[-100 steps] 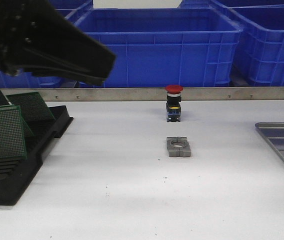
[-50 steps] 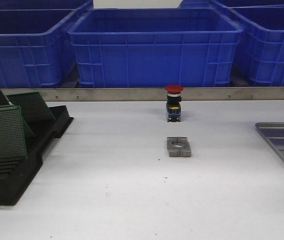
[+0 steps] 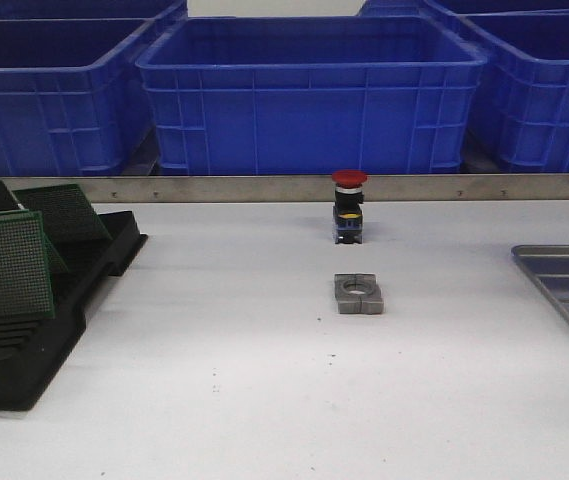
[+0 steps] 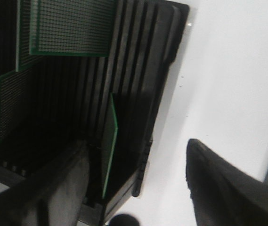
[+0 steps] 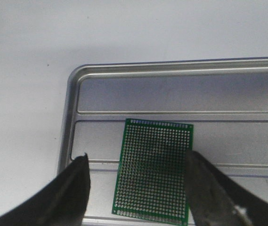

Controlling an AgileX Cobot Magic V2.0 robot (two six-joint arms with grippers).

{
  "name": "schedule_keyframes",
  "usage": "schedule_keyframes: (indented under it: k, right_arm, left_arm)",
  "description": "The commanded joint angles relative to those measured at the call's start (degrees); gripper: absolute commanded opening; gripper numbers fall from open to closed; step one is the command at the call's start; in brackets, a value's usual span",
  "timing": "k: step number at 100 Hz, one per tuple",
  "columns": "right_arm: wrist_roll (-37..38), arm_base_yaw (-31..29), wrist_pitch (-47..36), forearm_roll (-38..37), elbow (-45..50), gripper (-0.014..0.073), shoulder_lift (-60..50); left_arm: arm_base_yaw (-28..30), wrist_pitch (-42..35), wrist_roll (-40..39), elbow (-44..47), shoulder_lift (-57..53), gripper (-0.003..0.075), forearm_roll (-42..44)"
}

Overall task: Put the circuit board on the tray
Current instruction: 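Grasp another green circuit board in the rack with left gripper, then lift the second board out and carry it to the table center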

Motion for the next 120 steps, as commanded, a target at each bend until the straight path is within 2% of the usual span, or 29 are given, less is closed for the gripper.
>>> schedule_keyframes:
  k: [1, 45, 57, 70, 80, 120]
  right_arm:
    - [-0.08, -0.33, 0.47, 1.2, -1.62, 0.0464, -1.76]
    - [-0.08, -0.33, 0.75, 1.2, -1.62, 0.0464, -1.76]
    - [-0.08, -0.33, 1.34, 1.2, -1.62, 0.0464, -1.76]
    - [-0.08, -0.33, 1.34, 1.2, -1.62, 0.0464, -1.76]
    - [-0.08, -0.33, 1.34, 1.2, -1.62, 0.0464, -1.76]
    - [-0.08, -0.33, 1.5, 1.2, -1.62, 0.0464, -1.76]
  left_arm:
    - [0.0, -3.71, -0.8, -1.42, 0.58, 0.0403, -0.9]
    - [0.0, -9.93, -0.69, -1.42, 11.66, 0.0395, -0.8]
    - [0.0, -10.9, -0.69, -1.42, 12.83, 0.0301, -0.69]
    - [0.0, -12.15, -0.69, -1.42, 12.96, 0.0102, -0.69]
    - [0.0, -12.27, -0.69, -1.42, 12.96, -0.002, -0.77]
    - [0.0, -6.65, -0.69, -1.42, 6.53, -0.0017, -5.44]
